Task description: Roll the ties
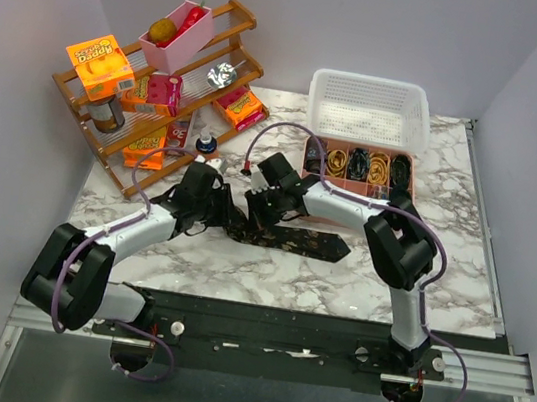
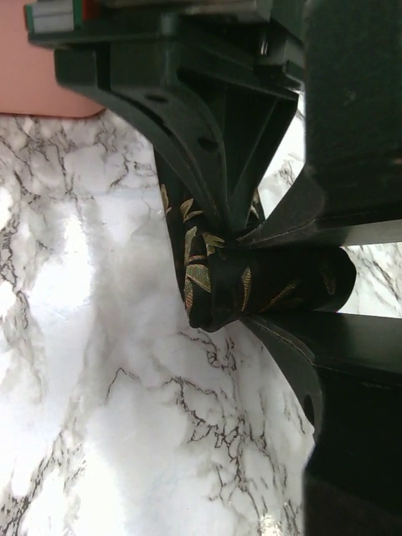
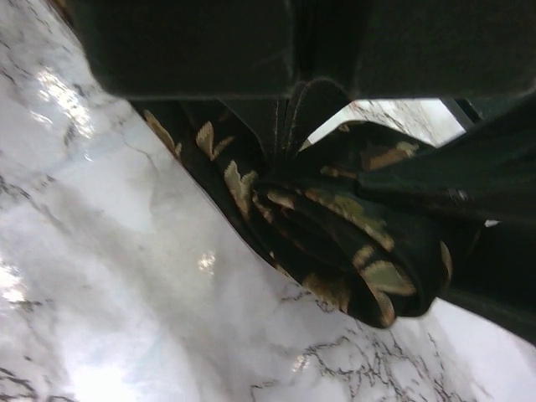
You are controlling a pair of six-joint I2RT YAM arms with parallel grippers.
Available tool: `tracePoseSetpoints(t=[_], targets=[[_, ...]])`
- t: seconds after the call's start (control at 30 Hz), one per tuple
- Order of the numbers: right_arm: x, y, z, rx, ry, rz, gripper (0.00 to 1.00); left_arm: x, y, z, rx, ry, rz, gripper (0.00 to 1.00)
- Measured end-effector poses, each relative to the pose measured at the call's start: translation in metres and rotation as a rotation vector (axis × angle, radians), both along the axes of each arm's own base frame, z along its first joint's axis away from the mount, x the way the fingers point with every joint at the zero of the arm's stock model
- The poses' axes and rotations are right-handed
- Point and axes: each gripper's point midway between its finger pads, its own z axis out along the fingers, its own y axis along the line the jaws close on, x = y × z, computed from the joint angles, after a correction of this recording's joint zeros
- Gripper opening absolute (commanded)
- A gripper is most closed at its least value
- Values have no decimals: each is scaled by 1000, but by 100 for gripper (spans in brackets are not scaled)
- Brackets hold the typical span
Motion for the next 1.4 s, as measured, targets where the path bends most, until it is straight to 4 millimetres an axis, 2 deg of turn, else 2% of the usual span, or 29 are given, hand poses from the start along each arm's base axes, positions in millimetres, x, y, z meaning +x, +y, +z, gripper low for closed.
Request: tracePoseSetpoints(t=[0.37,0.63,0.73,0.93,1.03,1.13,1.27,1.4], targets=[[-1,10,-3,19,32,0,1,-3,-5,6,166,-24,-6,29],[1,11,1,18,13,-13,1,-5,4,5,260,-18,23,28],[8,8,20,25,-42,-36,1,-6,12,4,311,-8,44,28],[31,-4,79,81,-183,-108,1,-9,29,11,444,-8,86,29],[45,-17,93,85,-225,-152,1,-8,31,12,509,-11,92,29],[54,-32,87,57,-229,-190,1,-9,31,8,574,-8,80,28],[59,-57,65,-7,-200,-235,1,-12,27,0,660,-11,43,28],[61,-70,54,-40,-188,-260,1,-12,22,-2,731,-25,19,29]])
